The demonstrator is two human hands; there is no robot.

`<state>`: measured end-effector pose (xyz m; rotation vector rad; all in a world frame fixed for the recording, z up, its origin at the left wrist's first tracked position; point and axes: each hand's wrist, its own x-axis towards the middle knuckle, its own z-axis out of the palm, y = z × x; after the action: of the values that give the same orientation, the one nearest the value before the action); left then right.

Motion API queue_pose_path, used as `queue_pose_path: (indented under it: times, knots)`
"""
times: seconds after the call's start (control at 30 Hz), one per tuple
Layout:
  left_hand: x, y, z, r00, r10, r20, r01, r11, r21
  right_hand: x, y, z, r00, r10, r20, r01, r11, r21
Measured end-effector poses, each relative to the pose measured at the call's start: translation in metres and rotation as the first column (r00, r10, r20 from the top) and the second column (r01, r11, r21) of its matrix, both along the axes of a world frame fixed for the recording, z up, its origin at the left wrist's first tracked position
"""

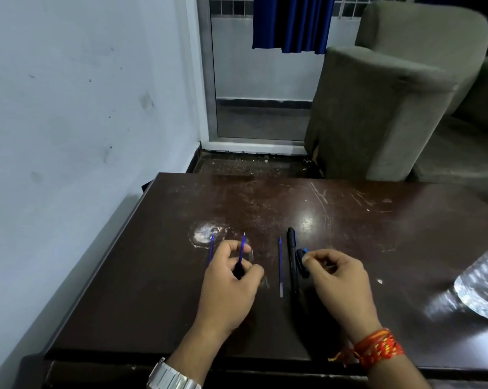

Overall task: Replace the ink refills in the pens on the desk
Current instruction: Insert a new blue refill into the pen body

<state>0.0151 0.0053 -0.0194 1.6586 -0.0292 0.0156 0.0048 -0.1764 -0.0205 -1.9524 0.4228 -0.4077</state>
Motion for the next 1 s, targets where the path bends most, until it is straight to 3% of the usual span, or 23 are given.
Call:
queue_pose_path:
  times: [0.1,0.17,0.5,1.0]
  knots:
    - [0.001,0.000,-0.002,0.992,-0.013,-0.125,-0.015,0.975,-0.221,0.000,0.005,-0.001,0.999,0.027,-0.036,-0.032,0.990,-0.135]
    - [0.002,0.000,-0.002,0.987,-0.011,-0.160,-0.034,0.960,-0.277,0.002,0.005,-0.002,0.998,0.021,-0.059,-0.031,0.984,-0.176]
    - [0.004,-0.002,0.003,0.993,-0.037,-0.114,0.002,0.956,-0.293,0.013,-0.012,-0.003,0.993,-0.048,-0.111,0.021,0.973,-0.228]
    - [0.002,-0.005,0.007,0.995,-0.060,-0.074,0.040,0.968,-0.247,0.020,-0.015,0.006,0.952,-0.042,-0.303,-0.068,0.937,-0.342]
